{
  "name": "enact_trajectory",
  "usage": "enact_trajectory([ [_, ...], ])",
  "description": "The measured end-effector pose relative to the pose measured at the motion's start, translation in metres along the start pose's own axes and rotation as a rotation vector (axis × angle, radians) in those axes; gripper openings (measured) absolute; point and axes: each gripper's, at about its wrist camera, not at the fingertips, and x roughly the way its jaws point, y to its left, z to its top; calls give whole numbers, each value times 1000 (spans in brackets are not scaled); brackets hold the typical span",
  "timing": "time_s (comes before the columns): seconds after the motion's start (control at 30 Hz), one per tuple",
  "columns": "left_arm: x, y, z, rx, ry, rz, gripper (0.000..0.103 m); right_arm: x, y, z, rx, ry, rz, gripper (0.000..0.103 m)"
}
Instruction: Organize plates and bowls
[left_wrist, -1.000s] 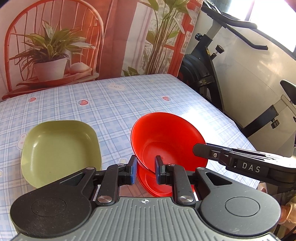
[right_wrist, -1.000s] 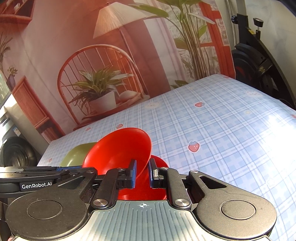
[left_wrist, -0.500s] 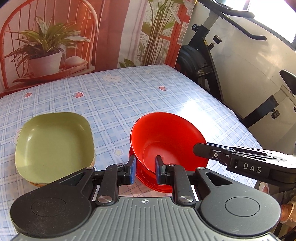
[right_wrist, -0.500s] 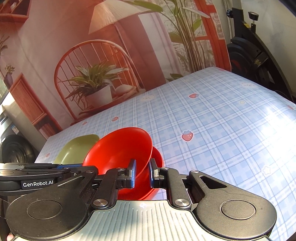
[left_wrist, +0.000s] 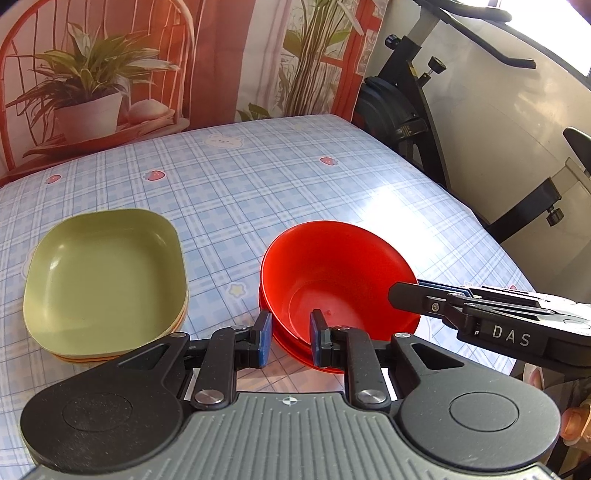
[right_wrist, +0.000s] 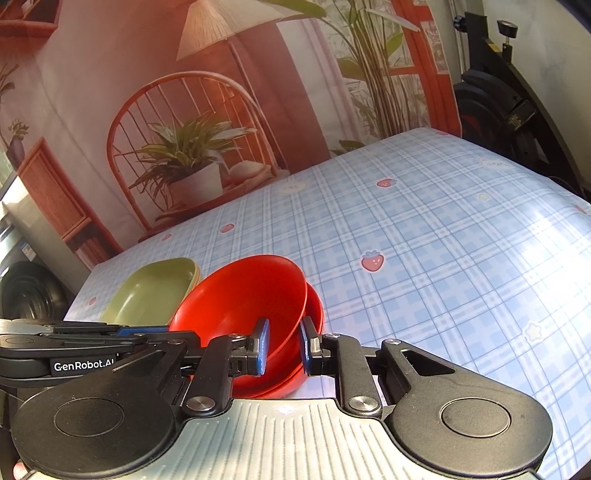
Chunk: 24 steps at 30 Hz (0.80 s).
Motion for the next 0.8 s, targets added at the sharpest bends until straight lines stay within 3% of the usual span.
enact_trajectory([
  [0.8,13,12,-1,-113,-24,33,24,18,-20,-10,62,-21,-22,20],
])
